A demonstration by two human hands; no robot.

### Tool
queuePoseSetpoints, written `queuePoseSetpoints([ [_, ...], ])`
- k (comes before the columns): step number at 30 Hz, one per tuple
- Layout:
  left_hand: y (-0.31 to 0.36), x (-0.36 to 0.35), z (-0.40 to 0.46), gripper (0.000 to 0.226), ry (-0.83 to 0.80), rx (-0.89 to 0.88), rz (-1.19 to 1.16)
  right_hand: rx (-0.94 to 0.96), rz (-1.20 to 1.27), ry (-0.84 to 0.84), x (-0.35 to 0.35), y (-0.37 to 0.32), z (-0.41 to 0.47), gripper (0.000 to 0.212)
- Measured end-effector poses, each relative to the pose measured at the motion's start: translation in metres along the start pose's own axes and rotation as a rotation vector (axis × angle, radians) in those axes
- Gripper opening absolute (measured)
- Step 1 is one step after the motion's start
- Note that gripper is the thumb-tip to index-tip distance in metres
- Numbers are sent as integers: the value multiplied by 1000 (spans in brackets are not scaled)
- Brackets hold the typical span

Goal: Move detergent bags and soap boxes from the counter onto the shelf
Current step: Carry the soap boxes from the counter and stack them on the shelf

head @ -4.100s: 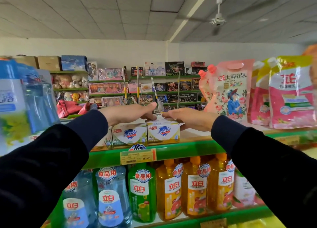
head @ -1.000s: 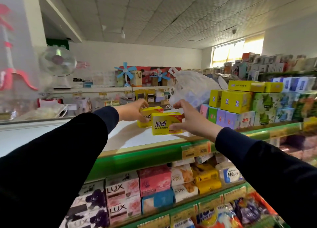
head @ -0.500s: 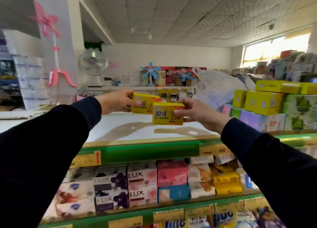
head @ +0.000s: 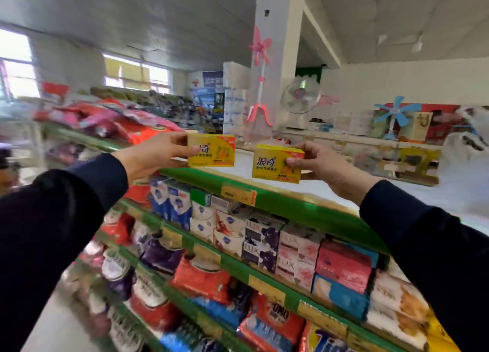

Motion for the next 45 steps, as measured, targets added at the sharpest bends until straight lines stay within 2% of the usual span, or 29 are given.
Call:
queuePoseSetpoints([
  [5,-33,66,-114,39,181,88,-1,81,144,-170,-99,-19,11,30],
  [9,-52,120,-210,51,330,160,22,108,272,-325,-190,-46,3,24],
  [12,-59,157,-292,44,450,200,33,141,354,-437,-260,-73,-7,33],
  [15,-62,195,-404,35,604,258,66,198,452,-576,-348,-122,-32,23],
  [18,-57,214,-504,43,722,303,73,233,553,-685,-422,-171,-66,19],
  [21,-52,223,-597,41,836,344,40,266,627,-793,-489,-219,-107,32],
  [24,-44,231,-694,47,1012,416,34,310,700,-932,-549,-273,-156,35],
  [27,-29,229,-760,39,1085,443,83,347,751,-1033,-592,-316,-192,31],
  [30,-11,227,-839,37,1258,440,75,394,822,-1149,-646,-371,-233,23],
  [39,24,227,-978,22,1677,482,193,581,1039,-1451,-756,-499,-327,41],
  [42,53,227,-1021,22,1857,613,321,630,1117,-1537,-781,-544,-351,33],
  [45,88,224,-1051,29,1951,801,501,660,1176,-1593,-806,-578,-371,25],
])
Point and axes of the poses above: each hand's wrist, its own z-axis towards the middle knuckle, its own x-axis out of the back of the hand, y = z × x, the point moved 7 cm from there along z, towards the middle knuckle, and after that the axes turned 11 degrees about x, right-handed, at the moved point
